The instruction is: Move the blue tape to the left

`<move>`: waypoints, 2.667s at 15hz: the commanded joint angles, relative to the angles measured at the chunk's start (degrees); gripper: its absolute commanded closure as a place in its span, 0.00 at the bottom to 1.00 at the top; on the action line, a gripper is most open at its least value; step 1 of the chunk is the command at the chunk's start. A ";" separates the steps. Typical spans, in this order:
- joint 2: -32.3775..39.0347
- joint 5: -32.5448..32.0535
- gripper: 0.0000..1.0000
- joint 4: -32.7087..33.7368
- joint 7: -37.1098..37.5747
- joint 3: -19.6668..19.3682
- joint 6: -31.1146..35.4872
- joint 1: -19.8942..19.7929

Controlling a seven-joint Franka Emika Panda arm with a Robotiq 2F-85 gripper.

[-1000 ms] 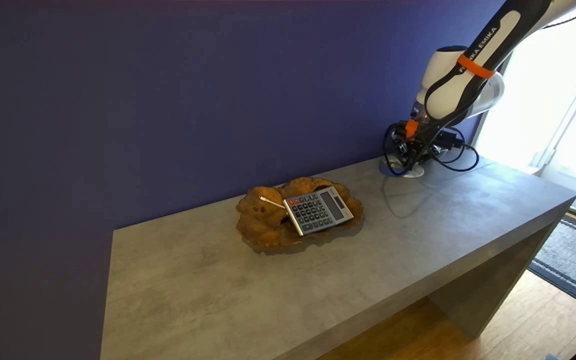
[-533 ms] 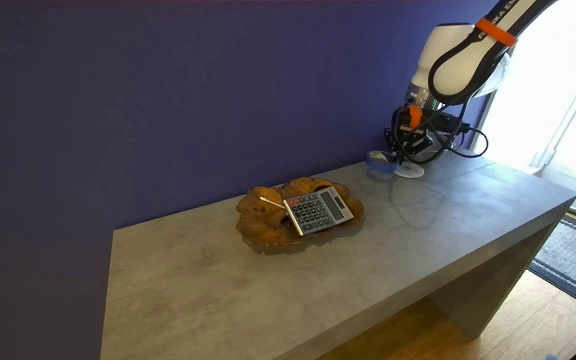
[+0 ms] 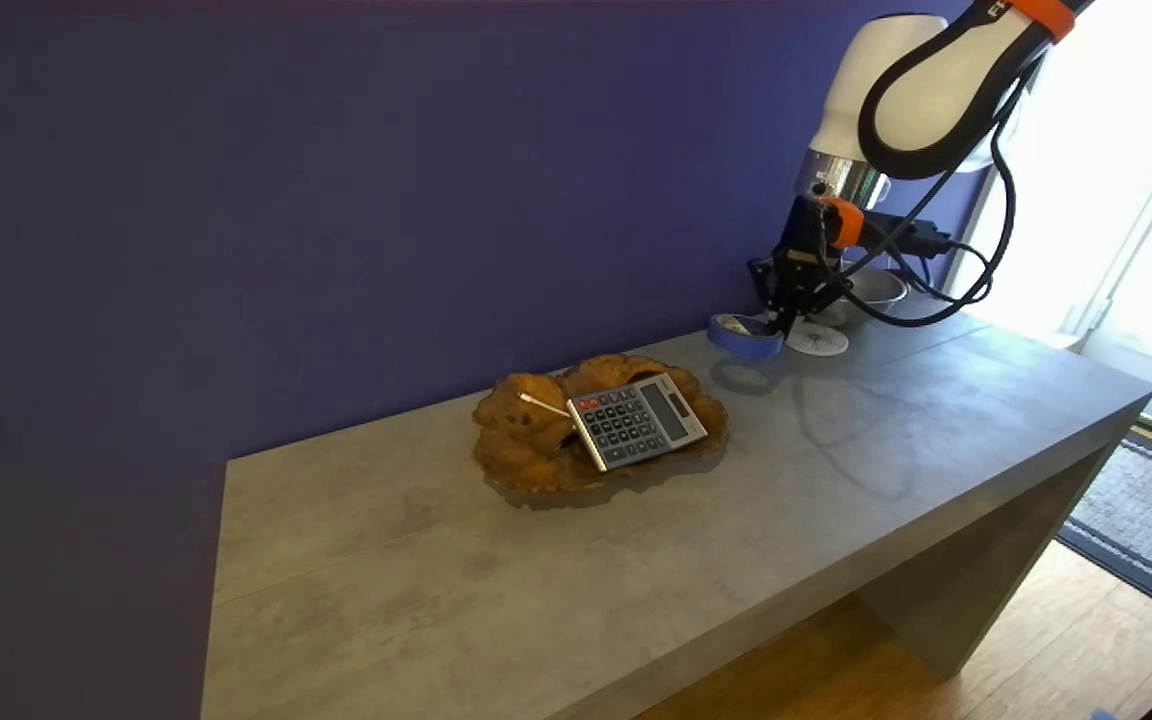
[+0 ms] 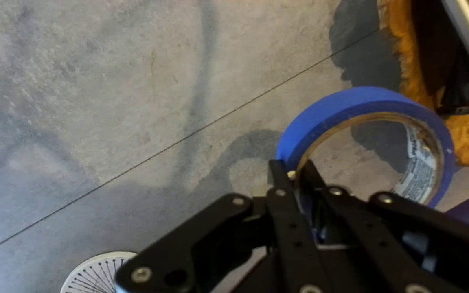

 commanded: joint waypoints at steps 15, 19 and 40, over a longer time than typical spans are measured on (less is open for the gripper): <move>1.67 -8.43 0.97 5.56 0.25 -0.57 -0.61 8.02; 3.79 -15.65 0.97 13.81 0.84 0.93 -3.24 15.95; 29.31 -16.35 0.97 46.31 -23.28 3.33 -6.99 31.78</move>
